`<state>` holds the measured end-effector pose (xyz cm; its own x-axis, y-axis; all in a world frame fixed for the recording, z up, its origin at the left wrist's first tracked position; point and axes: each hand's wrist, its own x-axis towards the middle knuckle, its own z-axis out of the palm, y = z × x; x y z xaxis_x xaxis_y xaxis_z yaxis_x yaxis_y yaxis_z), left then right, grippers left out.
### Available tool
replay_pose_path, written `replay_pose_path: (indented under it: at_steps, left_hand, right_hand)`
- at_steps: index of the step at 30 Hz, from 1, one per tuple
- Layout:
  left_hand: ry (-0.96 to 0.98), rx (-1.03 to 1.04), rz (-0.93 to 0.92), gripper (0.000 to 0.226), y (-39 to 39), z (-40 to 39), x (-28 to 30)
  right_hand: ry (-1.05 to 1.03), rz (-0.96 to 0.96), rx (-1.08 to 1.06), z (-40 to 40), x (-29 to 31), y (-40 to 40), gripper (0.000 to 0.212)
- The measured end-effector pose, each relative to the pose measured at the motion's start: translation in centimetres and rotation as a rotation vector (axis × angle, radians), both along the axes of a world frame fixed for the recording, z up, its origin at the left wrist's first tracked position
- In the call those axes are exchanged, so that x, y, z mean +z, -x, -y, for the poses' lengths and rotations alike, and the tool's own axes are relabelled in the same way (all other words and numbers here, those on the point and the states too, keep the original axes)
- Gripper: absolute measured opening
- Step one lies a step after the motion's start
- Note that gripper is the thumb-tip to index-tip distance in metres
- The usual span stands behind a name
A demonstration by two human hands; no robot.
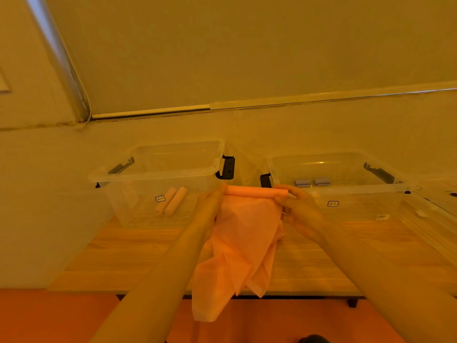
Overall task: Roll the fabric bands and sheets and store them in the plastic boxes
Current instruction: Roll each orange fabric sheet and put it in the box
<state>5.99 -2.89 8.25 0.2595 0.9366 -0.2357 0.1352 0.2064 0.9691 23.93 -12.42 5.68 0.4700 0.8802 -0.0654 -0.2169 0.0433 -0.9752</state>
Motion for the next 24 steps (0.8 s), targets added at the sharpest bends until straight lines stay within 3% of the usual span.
replay_pose_path:
  at_steps: [6, 10, 16, 20, 24]
  left_hand:
    - [-0.031, 0.006, -0.035, 0.062, 0.3, 0.1, -0.2]
    - [-0.033, 0.028, -0.067, 0.049, 0.2, 0.1, 0.2]
    - [-0.146, -0.003, -0.123, 0.046, 0.5, 0.2, 0.4]
    - [-0.183, -0.006, -0.106, 0.042, 0.6, 0.4, 0.3]
    - [-0.212, -0.007, -0.104, 0.042, 0.7, 0.5, 0.1]
  right_hand:
    - [-0.019, -0.061, -0.018, -0.2, 0.3, 0.4, 0.024]
    - [-0.011, -0.005, -0.026, -0.3, 0.1, 0.4, 0.024]
    - [0.022, 0.006, -0.033, -0.4, -0.3, 0.3, 0.046]
    - [0.039, -0.079, 0.007, -0.5, -0.6, 0.4, 0.038]
    - [0.078, -0.048, 0.002, -0.4, -0.7, 0.4, 0.035]
